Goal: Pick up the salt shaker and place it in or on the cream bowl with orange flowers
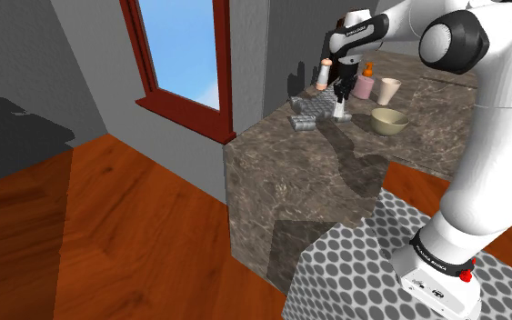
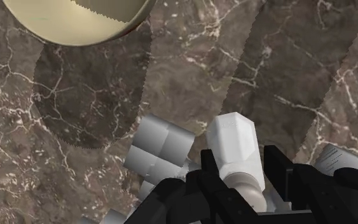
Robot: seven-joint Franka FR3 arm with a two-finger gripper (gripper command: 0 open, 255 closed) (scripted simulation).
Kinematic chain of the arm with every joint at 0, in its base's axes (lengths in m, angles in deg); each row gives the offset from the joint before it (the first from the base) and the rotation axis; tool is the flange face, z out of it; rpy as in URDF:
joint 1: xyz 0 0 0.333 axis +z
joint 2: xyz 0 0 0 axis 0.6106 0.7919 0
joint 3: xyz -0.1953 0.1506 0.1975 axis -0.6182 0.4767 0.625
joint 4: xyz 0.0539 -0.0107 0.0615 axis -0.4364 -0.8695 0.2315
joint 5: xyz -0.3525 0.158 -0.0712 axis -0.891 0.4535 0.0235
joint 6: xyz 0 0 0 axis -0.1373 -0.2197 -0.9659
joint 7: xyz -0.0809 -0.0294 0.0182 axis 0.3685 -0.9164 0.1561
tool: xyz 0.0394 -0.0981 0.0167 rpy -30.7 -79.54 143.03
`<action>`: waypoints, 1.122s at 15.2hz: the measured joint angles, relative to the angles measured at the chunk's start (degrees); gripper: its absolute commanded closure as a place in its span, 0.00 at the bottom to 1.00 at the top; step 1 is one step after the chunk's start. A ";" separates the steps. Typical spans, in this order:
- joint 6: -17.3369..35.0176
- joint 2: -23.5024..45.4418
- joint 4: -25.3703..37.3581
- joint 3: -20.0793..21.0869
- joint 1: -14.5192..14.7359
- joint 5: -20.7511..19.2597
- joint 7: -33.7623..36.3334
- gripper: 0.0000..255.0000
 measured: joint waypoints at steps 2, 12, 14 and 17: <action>-1.36 -0.41 0.95 -0.04 0.05 -0.10 -0.04 1.00; -8.44 -1.63 6.90 -0.27 -0.03 -0.36 -0.51 1.00; -9.93 -1.79 8.26 -0.30 -0.04 -0.39 -0.60 1.00; -12.41 -1.75 10.77 -0.34 -0.16 -0.35 -0.82 1.00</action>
